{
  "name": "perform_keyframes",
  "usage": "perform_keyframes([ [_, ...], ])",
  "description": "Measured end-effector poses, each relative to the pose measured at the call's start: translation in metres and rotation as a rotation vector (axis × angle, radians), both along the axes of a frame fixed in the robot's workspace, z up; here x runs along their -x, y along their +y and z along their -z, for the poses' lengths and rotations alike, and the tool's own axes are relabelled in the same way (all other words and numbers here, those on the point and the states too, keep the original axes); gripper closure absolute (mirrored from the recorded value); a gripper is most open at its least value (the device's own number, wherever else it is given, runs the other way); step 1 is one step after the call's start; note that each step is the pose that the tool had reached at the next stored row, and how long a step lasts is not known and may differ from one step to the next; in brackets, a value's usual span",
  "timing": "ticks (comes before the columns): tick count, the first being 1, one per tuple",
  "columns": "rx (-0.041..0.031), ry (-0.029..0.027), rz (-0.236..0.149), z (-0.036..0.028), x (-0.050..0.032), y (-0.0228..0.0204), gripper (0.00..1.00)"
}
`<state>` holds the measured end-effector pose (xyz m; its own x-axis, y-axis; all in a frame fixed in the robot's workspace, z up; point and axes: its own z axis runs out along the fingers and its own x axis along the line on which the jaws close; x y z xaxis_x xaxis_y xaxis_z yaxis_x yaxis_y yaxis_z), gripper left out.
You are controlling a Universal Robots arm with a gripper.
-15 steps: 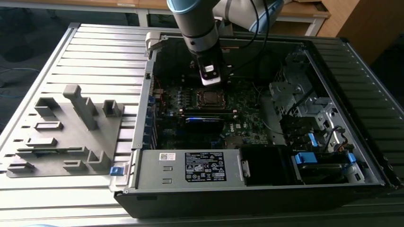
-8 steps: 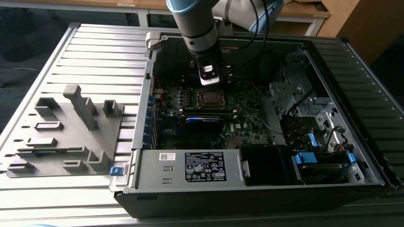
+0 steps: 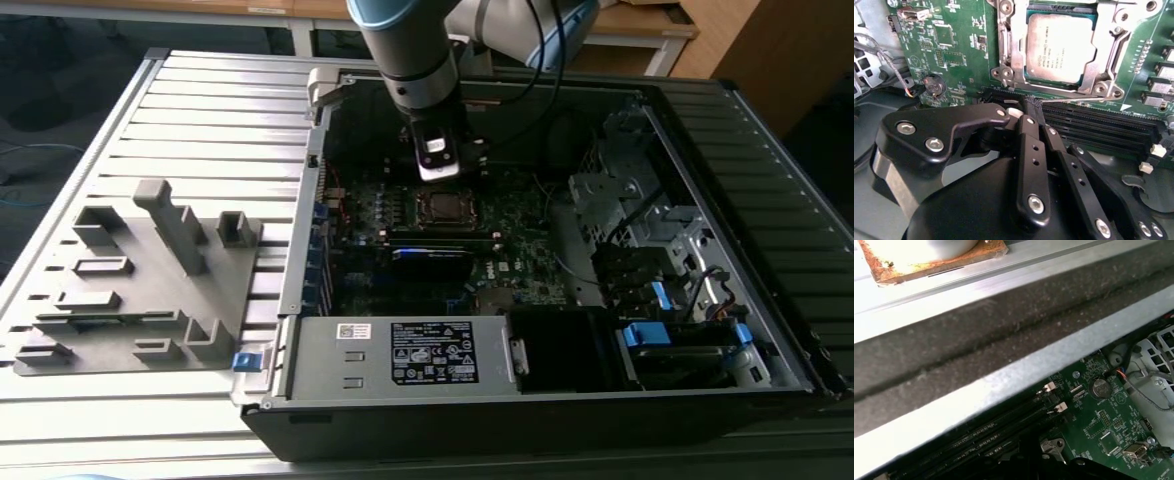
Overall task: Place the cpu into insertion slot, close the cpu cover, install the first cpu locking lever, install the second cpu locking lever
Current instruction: 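Install the first cpu locking lever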
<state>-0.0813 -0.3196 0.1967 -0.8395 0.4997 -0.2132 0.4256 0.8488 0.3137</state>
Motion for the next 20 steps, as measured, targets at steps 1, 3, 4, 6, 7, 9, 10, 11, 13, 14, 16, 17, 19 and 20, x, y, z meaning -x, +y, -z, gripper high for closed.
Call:
perform_keyframes([
  [1, -0.0012, 0.0000, 0.003, 0.0000, 0.0001, 0.0000, 0.89],
  [3, -0.0036, 0.0000, 0.013, 0.0000, 0.0001, 0.0000, 0.89],
  [4, -0.0049, 0.0000, 0.018, 0.0000, 0.0001, 0.0000, 0.89],
  [6, -0.0071, 0.0000, 0.028, 0.0000, 0.0001, 0.0000, 0.89],
  [7, -0.0082, 0.0000, 0.032, 0.0000, 0.0001, 0.0001, 0.89],
  [9, -0.0105, -0.0001, 0.036, 0.0000, 0.0000, 0.0002, 0.89],
  [10, -0.0104, -0.0001, 0.036, 0.0000, 0.0001, 0.0002, 0.89],
  [11, -0.0105, -0.0001, 0.036, 0.0000, 0.0001, 0.0002, 0.89],
  [13, -0.0105, 0.0000, 0.036, 0.0000, 0.0001, 0.0002, 0.89],
  [14, -0.0105, 0.0000, 0.036, -0.0001, 0.0001, 0.0002, 0.89],
  [16, -0.0104, 0.0002, 0.036, -0.0020, 0.0001, 0.0002, 0.89],
  [17, -0.0106, 0.0000, 0.036, -0.0036, 0.0001, 0.0002, 0.89],
  [19, -0.0110, -0.0001, 0.035, -0.0060, 0.0001, 0.0003, 0.89],
  [20, -0.0111, -0.0001, 0.033, -0.0060, 0.0000, 0.0003, 0.89],
])
